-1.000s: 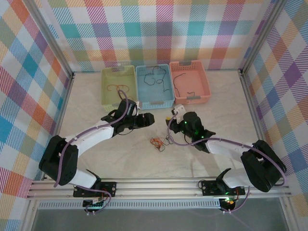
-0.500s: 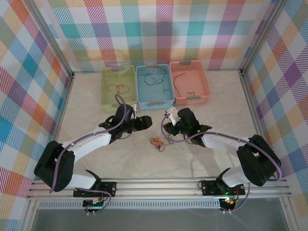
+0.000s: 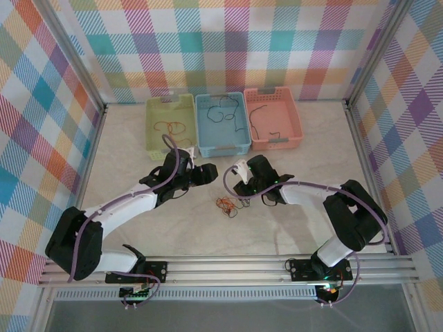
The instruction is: Untangle the cables
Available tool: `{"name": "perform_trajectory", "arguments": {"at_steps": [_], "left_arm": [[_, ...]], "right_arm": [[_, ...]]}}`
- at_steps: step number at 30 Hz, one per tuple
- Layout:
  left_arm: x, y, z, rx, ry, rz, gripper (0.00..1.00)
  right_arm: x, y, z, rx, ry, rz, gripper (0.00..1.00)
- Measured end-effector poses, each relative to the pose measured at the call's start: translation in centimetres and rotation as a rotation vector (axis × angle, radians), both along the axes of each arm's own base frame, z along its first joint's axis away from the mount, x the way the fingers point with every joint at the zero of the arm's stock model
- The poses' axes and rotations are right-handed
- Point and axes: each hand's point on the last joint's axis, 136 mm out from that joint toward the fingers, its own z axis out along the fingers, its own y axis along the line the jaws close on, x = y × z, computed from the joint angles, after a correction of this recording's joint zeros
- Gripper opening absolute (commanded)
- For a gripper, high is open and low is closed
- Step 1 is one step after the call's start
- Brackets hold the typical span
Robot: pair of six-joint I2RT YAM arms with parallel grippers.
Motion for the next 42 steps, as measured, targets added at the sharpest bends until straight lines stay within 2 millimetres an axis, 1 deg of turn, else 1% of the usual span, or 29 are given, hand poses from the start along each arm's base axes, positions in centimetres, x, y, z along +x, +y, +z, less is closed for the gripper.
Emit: {"name": "perform_trajectory", "arguments": {"at_steps": [5,9,15,18,20,24,27,29,31,35,42], "left_arm": [[0.0,0.0,0.2,0.0,-0.007,-0.001,0.68],[-0.1,0.1,0.1,0.005,-0.003,-0.004,0.68],[-0.2,0.3,0.3,0.015,-0.01,-0.002,0.67],[-0.2,0.5,0.8,0.014,-0.026,0.004,0.67],[-0.2,0.5,1.1,0.011,-0.035,0.006,0.67],[-0.2,0.7,1.6,0.008,-0.05,0.011,0.67],[-0.3,0.9,1.6,0.015,-0.053,0.014,0.67],[-0.3,0.9,1.6,0.017,-0.054,0.012,0.67],[-0.3,0.9,1.5,0.019,-0.052,0.012,0.67],[-0.5,1.0,1.4,0.027,-0.046,0.009,0.67],[-0.5,1.0,1.4,0.03,-0.05,0.005,0.67]], "right_arm": [[0.1,-0.3,-0.1,0.003,0.016,-0.007,0.3],[0.2,-0.2,-0.4,0.0,0.037,-0.004,0.29],[-0.6,0.1,-0.4,-0.001,0.078,0.035,0.42],[-1.2,0.3,-0.5,0.013,0.104,0.071,0.44],[-1.7,0.5,-0.5,0.021,0.124,0.093,0.44],[-2.3,0.5,-0.6,0.041,0.162,0.115,0.4],[-1.8,0.6,-0.9,0.046,0.196,0.107,0.39],[-1.5,0.5,-1.5,0.046,0.223,0.097,0.4],[-1.6,0.4,-2.1,0.04,0.251,0.093,0.39],[-2.0,0.1,-2.6,0.036,0.291,0.086,0.33],[-2.4,0.3,-2.6,0.048,0.32,0.092,0.11]]}}
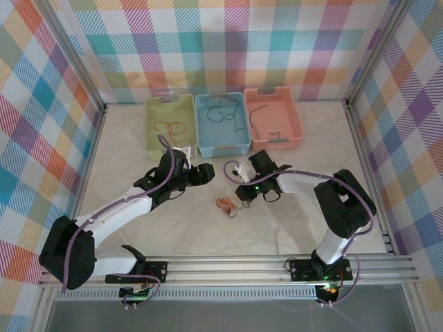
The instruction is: Untangle the cables
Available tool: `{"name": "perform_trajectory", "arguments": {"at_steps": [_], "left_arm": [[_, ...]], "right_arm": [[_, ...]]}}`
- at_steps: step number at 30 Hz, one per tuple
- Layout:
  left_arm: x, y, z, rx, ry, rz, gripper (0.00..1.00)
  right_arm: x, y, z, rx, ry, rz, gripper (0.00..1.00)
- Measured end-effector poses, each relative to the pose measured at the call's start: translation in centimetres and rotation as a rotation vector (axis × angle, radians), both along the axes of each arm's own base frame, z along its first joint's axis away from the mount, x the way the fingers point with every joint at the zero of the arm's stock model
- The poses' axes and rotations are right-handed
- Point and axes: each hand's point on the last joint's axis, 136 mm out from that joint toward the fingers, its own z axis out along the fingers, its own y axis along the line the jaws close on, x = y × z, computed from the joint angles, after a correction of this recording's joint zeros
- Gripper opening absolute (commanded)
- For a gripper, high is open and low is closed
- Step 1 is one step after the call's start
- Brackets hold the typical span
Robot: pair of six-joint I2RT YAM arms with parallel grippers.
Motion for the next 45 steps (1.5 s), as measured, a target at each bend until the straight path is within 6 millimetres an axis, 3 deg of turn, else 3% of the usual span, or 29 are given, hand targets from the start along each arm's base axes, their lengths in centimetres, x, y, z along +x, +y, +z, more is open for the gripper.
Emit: {"name": "perform_trajectory", "arguments": {"at_steps": [3,8,15,21,26,33,38,45], "left_arm": [[0.0,0.0,0.0,0.0,0.0,0.0,0.67],[-0.1,-0.2,0.0,-0.004,0.001,-0.011,0.63],[-1.2,-2.4,-0.5,-0.031,0.015,-0.13,0.61],[-3.2,-4.8,-0.7,-0.021,-0.003,-0.264,0.61],[-4.0,-6.1,0.2,-0.04,-0.052,-0.345,0.58],[-5.3,-7.9,0.6,-0.063,-0.081,-0.44,0.59],[-6.2,-9.4,-0.1,-0.063,-0.083,-0.504,0.69],[-6.0,-10.1,0.5,-0.066,-0.13,-0.501,0.66]], "right_arm": [[0.0,0.0,0.0,-0.001,0.002,0.0,0.01],[0.5,0.0,1.2,0.024,-0.055,-0.011,0.0],[0.0,0.1,8.3,0.275,-0.281,-0.072,0.0],[-0.6,1.1,13.8,0.499,-0.344,-0.089,0.0],[-1.4,1.3,17.0,0.62,-0.373,-0.086,0.0],[-1.7,1.1,18.0,0.666,-0.371,-0.103,0.0],[-1.9,1.1,18.0,0.683,-0.346,-0.114,0.0],[-2.1,1.2,18.6,0.71,-0.336,-0.111,0.0]]}}
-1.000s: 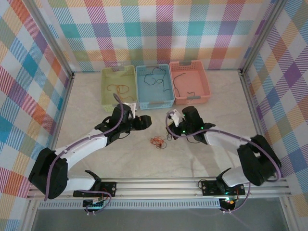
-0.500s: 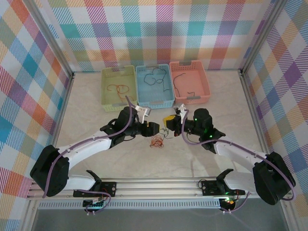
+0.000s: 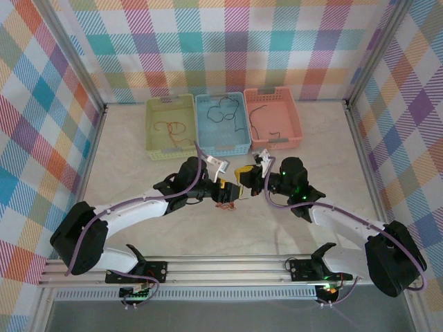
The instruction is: Untangle the cables
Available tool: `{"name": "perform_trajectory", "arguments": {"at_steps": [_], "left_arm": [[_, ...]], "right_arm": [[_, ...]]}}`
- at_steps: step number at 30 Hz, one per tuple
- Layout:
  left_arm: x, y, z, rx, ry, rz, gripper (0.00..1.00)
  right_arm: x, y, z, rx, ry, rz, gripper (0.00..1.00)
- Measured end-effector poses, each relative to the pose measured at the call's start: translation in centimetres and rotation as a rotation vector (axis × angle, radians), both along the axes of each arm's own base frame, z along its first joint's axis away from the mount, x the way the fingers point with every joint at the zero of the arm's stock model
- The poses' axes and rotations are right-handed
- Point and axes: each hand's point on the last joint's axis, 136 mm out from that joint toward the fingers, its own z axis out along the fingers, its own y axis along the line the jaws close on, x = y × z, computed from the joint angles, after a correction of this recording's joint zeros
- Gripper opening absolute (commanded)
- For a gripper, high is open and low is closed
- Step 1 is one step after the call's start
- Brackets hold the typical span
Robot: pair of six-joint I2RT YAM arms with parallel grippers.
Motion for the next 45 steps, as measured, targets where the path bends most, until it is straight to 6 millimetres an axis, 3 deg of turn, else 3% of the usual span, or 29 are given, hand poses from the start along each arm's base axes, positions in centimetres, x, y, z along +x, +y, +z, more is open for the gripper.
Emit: {"name": "perform_trajectory", "arguments": {"at_steps": [11,22,33,38,42,45], "left_arm": [[1.7,-0.1,-0.6,0.03,-0.011,0.067,0.58],[3.2,0.0,-1.6,0.074,0.0,0.134,0.29],[4.9,4.2,-1.6,0.205,-0.024,0.354,0.2],[5.4,5.9,-0.7,0.233,-0.059,0.437,0.12],[5.7,7.2,0.5,0.237,-0.091,0.496,0.0],[5.6,7.9,1.6,0.223,-0.118,0.525,0.0]], "right_arm": [[-0.7,0.4,0.7,0.034,0.002,0.052,0.0],[-1.1,0.7,0.7,0.041,0.007,0.086,0.0],[-2.0,-0.1,2.7,0.073,-0.053,0.08,0.0],[-1.7,-0.2,2.5,0.067,-0.05,0.063,0.0],[-0.9,-0.7,1.9,0.037,-0.048,0.001,0.0],[0.0,-1.3,1.4,0.01,-0.051,-0.062,0.0]]}}
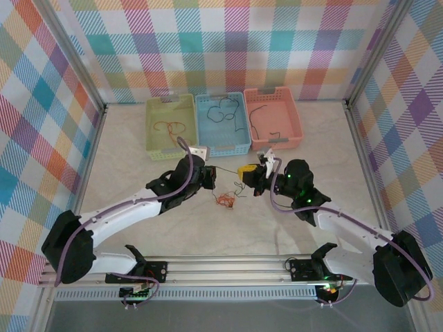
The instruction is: Untangle the cables
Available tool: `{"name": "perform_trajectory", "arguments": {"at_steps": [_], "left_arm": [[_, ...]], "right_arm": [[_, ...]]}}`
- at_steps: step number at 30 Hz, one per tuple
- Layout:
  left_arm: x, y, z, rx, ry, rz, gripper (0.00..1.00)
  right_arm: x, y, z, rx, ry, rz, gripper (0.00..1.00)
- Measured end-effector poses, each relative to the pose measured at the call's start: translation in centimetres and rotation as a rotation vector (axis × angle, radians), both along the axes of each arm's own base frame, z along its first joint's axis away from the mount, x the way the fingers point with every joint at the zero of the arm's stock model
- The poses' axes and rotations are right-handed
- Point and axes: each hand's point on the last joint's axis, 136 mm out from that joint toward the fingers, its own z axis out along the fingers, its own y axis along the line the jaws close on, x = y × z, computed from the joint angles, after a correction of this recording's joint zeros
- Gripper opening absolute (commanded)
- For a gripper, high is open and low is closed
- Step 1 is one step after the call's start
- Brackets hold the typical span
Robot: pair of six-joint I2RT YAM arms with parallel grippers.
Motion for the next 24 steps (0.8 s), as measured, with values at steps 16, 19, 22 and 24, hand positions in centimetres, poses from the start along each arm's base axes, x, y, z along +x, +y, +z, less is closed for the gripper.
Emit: {"name": "perform_trajectory", "arguments": {"at_steps": [16,19,22,24], "left_arm": [[-2.2,0.0,2.2,-0.094,-0.078,-0.096,0.0],[-2.4,-0.4,2.4,-0.106,-0.078,-0.122,0.0],[-2.7,-0.9,2.7,-0.12,-0.083,-0.153,0.0],[-2.8,-1.1,2.7,-0.121,-0.082,-0.168,0.0]], "right_arm": [[-1.6,3.9,-7.1,-0.24,-0.051,0.139,0.49],[-2.8,5.2,-7.7,-0.273,-0.103,0.203,0.49],[-2.6,5.7,-8.0,-0.297,-0.144,0.2,0.49],[-2.0,5.7,-8.3,-0.313,-0.162,0.176,0.49]]}}
